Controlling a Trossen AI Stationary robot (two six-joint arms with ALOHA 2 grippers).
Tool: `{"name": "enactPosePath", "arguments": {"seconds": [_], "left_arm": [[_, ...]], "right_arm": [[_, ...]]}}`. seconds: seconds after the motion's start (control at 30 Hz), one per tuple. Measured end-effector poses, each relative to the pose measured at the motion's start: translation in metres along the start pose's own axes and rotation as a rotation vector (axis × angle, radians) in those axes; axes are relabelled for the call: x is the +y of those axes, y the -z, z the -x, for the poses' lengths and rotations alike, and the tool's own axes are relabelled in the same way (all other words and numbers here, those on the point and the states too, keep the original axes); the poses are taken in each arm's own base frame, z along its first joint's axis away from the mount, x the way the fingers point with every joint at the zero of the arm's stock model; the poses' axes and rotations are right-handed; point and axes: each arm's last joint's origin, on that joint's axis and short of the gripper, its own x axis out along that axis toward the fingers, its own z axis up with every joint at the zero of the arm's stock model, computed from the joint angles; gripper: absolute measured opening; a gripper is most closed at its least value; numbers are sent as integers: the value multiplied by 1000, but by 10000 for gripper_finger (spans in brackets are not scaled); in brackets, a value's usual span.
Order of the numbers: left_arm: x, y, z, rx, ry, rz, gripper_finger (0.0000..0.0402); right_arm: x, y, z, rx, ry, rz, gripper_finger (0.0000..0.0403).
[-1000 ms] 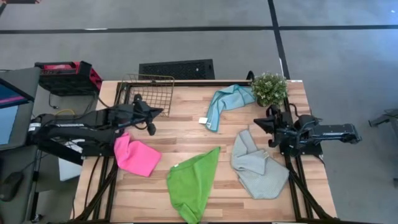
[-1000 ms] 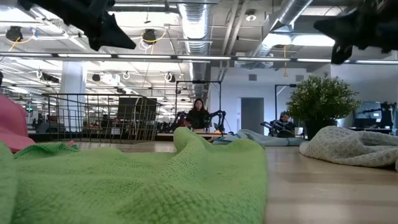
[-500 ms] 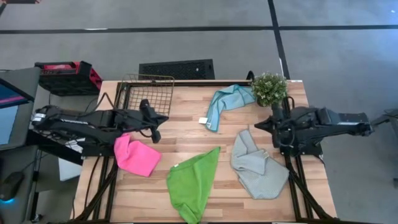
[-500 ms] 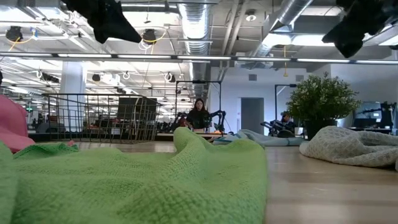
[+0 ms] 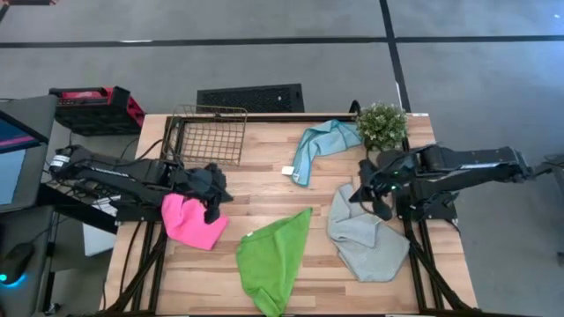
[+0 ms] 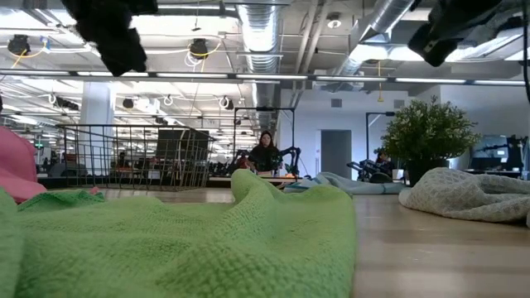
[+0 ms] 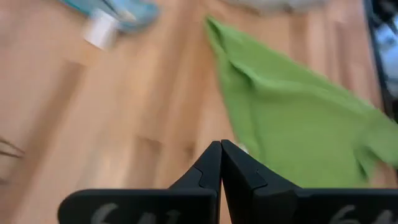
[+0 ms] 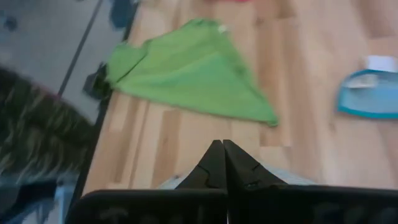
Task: Fold microfiber towels
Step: Fold the green microfiber cloth
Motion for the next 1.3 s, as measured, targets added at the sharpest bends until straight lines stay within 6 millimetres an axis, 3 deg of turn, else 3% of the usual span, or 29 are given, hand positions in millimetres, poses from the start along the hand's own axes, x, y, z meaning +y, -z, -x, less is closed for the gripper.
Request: {"name": "enactPosePath", "arguments": {"seconds": [0.3,0.7,0.9,1.1,1.3], "left_arm": [[-13,7,1,33,55,-49,0],[-18,9,2,37,70,-52,0],[-20,10,2,39,80,-70,0],[-20,10,2,40,80,-71,0],[-20,10,2,36,75,-71,0]], "right_arm": [[-6,-18,-32,97,-25,17,25],[-38,-25,-83,177,45,-126,110],[-51,-20,-115,253,39,5,151],[-63,-19,-150,235,38,17,159],[-69,-14,-167,257,9,7,143]]}}
